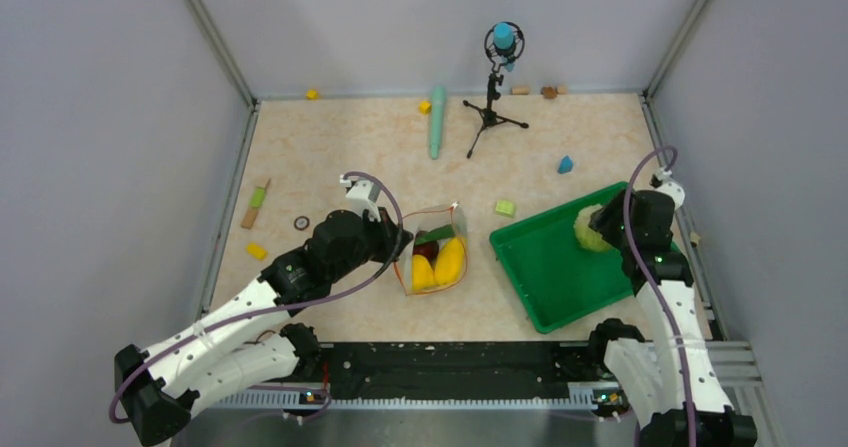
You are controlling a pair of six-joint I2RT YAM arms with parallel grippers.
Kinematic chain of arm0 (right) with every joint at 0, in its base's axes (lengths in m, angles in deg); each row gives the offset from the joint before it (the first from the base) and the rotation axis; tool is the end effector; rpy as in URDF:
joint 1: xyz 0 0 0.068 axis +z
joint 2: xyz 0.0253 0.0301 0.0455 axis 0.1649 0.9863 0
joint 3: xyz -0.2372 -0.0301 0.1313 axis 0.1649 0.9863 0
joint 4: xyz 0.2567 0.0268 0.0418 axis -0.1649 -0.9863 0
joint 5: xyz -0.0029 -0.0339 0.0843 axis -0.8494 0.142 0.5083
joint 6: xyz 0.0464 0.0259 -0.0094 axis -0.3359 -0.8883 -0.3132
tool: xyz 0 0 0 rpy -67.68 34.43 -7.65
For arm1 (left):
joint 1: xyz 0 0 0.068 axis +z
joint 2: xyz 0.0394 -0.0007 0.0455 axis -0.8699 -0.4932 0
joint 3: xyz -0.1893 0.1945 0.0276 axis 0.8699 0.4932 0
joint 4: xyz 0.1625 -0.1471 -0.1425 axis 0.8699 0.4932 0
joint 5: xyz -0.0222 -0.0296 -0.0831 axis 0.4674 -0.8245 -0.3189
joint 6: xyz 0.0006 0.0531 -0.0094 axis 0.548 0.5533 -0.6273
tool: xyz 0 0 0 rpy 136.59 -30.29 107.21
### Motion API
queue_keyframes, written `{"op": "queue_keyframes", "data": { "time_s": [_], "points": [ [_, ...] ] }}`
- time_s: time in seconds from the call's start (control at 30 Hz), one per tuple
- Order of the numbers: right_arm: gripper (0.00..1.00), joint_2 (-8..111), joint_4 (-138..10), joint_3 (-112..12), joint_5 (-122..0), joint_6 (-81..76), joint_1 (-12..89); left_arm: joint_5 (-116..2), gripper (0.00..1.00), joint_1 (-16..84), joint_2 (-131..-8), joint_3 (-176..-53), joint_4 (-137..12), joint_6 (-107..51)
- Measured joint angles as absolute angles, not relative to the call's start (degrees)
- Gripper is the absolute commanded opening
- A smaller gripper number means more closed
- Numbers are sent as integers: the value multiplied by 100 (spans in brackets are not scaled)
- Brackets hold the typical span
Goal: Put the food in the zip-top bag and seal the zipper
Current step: Pick up the fake vegetable from the bin, then place the fake vegetable in the zipper food storage bag.
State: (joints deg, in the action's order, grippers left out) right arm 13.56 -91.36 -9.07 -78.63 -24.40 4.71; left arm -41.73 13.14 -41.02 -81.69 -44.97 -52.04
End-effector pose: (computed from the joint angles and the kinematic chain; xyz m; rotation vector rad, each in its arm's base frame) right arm 0.1661 -0.0202 0.2523 0.7220 2.0733 0.0414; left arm 0.1330 -0.1378 0.2915 0.1248 2.0599 -0.8144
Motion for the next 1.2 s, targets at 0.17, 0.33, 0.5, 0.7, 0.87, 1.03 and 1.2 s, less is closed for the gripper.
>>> {"op": "queue_keyframes", "data": {
  "time_s": [0.17,0.33,0.5,0.7,0.87,1.03,1.2],
  "points": [
    [0,1053,-8900,-949,-6243,-2339,471,-4170,0,1314,-4102,-8169,-4497,-5204],
    [0,788,-8351,-1016,-4599,-2492,550,-4173,0,1314,-4104,-8169,-4499,-5204],
    [0,666,-7748,-1209,-3688,-2783,1311,-4173,0,1314,-4126,-8169,-4501,-5204],
    [0,895,-6802,-1360,-3290,-3074,3210,-4192,0,1314,-4189,-8169,-4507,-5204],
    [0,1874,-6393,-1926,-3504,-2879,4845,-4190,0,1314,-4189,-8169,-4507,-5204],
    [0,2987,-6316,-2483,-3758,-2562,5544,-4192,0,1314,-4163,-8169,-4507,-5204],
    [0,3324,-6461,-2516,-4276,-2455,5599,-4184,0,1314,-4017,-8167,-4501,-5204]
  ]
}}
